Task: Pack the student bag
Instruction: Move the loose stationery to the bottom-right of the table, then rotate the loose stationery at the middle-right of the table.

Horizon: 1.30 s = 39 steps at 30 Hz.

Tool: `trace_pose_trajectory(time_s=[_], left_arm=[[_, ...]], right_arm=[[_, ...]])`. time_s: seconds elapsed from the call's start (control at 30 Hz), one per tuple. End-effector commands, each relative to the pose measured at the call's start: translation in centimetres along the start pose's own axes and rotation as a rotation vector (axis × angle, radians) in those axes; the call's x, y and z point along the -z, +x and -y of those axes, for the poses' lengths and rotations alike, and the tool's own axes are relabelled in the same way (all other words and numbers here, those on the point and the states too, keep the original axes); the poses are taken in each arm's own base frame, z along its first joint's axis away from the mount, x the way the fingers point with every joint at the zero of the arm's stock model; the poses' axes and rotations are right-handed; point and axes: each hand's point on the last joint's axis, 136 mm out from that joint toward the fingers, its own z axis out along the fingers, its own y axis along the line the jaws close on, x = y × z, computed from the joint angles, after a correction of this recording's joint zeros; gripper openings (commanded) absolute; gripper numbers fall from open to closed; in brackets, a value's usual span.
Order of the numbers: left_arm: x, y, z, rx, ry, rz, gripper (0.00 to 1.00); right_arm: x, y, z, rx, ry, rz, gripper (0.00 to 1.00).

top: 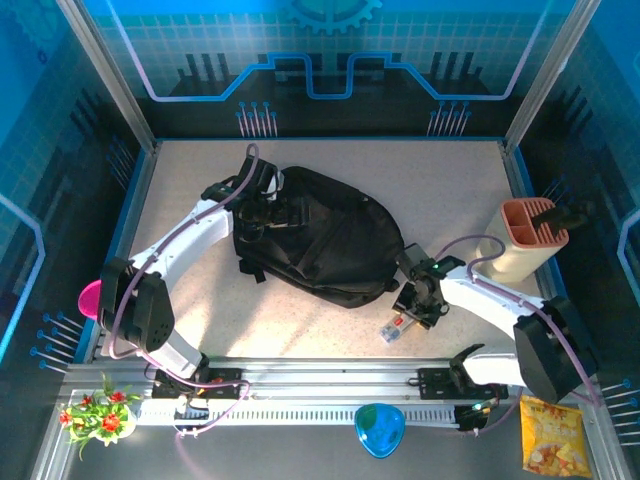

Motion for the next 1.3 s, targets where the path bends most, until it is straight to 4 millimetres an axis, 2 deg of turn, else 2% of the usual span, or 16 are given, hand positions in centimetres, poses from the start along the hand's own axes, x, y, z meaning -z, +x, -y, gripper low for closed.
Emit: trace_pose_trajectory(time_s=[0.0, 0.17, 0.23, 0.37, 0.43, 0.63, 0.87, 1.0, 1.13, 1.27], left_arm=[[0.5, -0.8, 0.4, -0.004, 0.015, 0.007, 0.99], [0.6, -0.8, 0.2, 0.000, 0.009, 0.004, 0.99], [0.7, -0.8, 0.1, 0.000, 0.007, 0.006, 0.99], [0.8, -0.8, 0.0, 0.006, 0.008, 0.014, 0.99], [0.7, -0.8, -0.1, 0.014, 0.012, 0.013, 0.99], [0.4, -1.1, 0.3, 0.027, 0.035, 0.012, 0.99], [0.3, -0.9, 0.4, 0.033, 0.041, 0.006, 0.99], [0.1, -0.7, 0.3, 0.037, 0.044, 0.002, 0.99], [0.0, -0.8, 0.5, 0.043, 0.050, -0.002, 0.99], [0.1, -0.7, 0.5, 0.045, 0.050, -0.002, 0.99]], right_arm=[[0.3, -3.1, -0.1, 0.097, 0.047, 0.080, 0.48], [1.0, -7.9, -0.9, 0.220, 0.080, 0.152, 0.47], [1.5, -9.0, -1.3, 0.260, 0.084, 0.174, 0.50], [1.7, -7.9, -1.6, 0.271, 0.048, 0.144, 0.66], [1.5, -6.8, -1.3, 0.243, 0.030, 0.123, 0.69], [0.5, -4.6, -1.5, 0.201, -0.008, 0.086, 0.72], [-0.7, -4.2, -1.8, 0.217, 0.009, 0.047, 0.73], [-0.7, -4.1, -2.1, 0.239, 0.000, 0.043, 0.73], [0.9, -5.2, 0.4, 0.224, 0.144, 0.103, 0.71], [1.5, -5.5, 2.1, 0.193, 0.184, 0.138, 0.70]])
